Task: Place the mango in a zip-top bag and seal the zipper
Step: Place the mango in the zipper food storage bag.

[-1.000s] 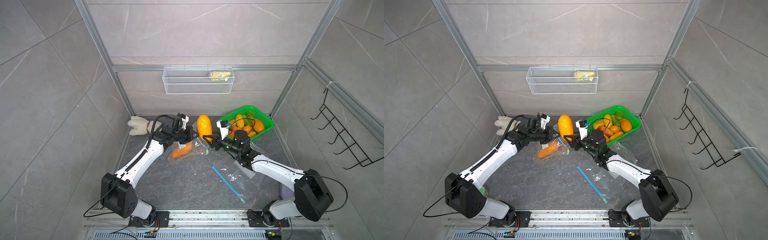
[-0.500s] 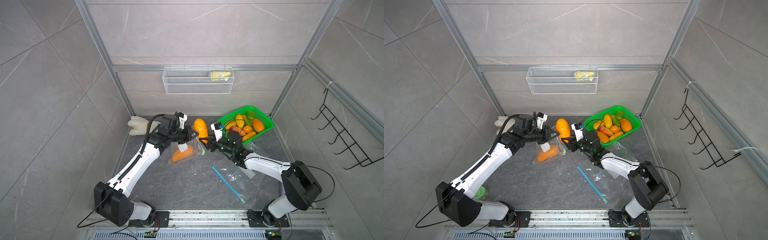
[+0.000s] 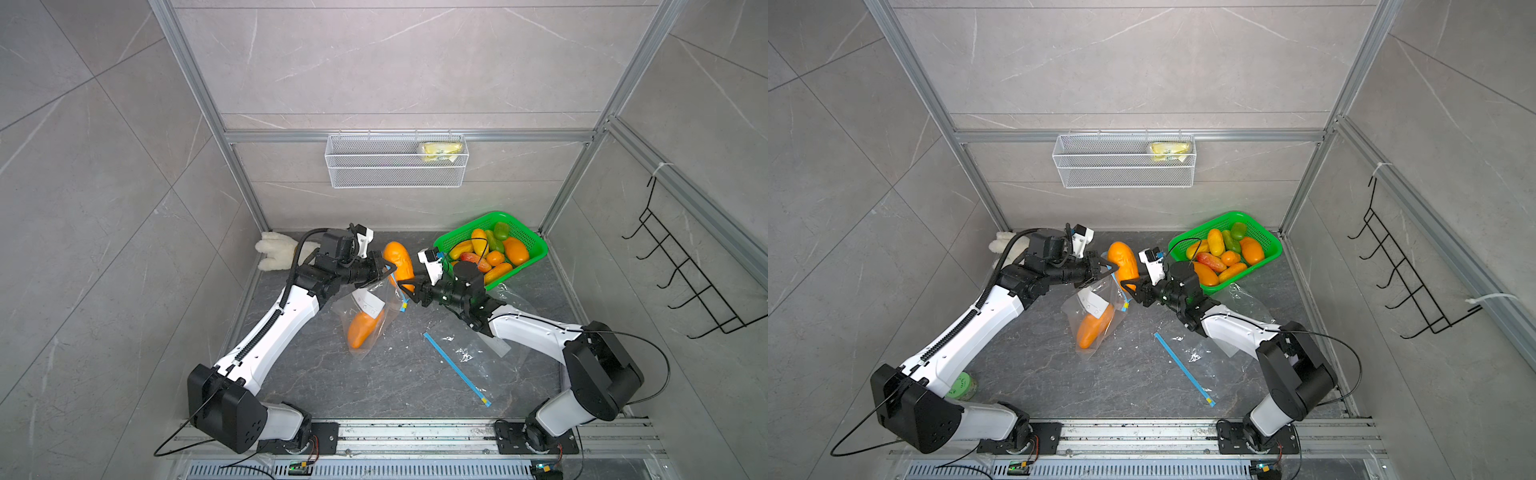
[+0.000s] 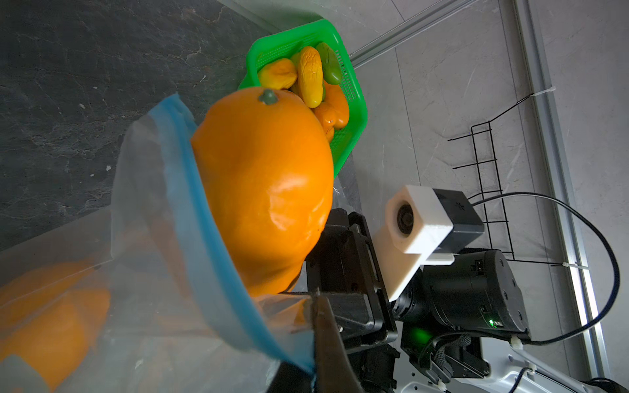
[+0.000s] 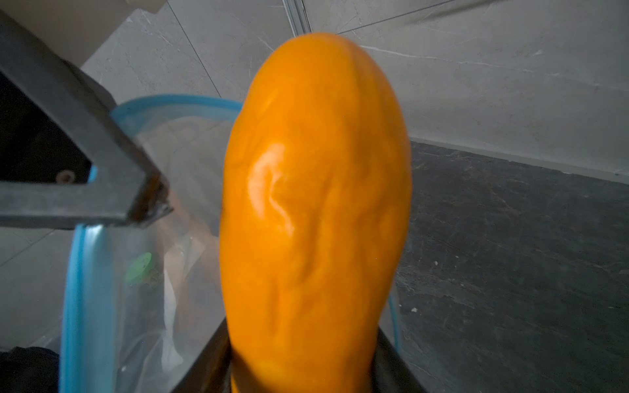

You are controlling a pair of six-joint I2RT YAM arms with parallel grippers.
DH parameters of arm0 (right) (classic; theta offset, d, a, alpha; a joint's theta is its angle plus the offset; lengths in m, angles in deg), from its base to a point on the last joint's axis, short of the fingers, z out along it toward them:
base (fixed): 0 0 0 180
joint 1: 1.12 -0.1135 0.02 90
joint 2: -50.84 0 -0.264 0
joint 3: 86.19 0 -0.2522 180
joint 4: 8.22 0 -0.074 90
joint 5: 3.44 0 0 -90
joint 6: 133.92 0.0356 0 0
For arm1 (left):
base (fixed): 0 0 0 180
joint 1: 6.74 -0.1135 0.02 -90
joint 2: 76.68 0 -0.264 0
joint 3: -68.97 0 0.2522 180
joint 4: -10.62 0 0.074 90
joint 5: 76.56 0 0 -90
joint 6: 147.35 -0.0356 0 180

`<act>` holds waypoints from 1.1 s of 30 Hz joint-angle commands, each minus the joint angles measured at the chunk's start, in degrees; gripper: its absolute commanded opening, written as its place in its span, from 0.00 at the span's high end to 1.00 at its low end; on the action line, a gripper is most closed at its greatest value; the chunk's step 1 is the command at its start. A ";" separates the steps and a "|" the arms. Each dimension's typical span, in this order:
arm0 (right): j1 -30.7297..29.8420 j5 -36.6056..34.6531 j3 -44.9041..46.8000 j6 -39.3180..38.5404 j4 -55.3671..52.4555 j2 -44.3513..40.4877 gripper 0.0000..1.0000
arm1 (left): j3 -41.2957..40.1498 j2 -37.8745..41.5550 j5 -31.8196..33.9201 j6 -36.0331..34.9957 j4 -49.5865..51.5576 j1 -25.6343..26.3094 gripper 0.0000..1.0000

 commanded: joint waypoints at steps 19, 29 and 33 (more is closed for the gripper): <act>-1.46 2.74 -21.30 -20.72 -62.98 -8.02 0.85 | 15.28 -5.08 -5.10 -18.73 13.64 -1.37 0.97; -2.19 -0.31 -24.74 -8.26 -63.75 -7.58 0.84 | 9.83 -2.44 -6.30 -25.38 15.70 -0.49 0.98; -2.38 -2.84 -25.00 3.02 -60.77 -5.77 0.85 | 6.72 -1.14 -5.90 -24.95 14.39 -0.04 0.97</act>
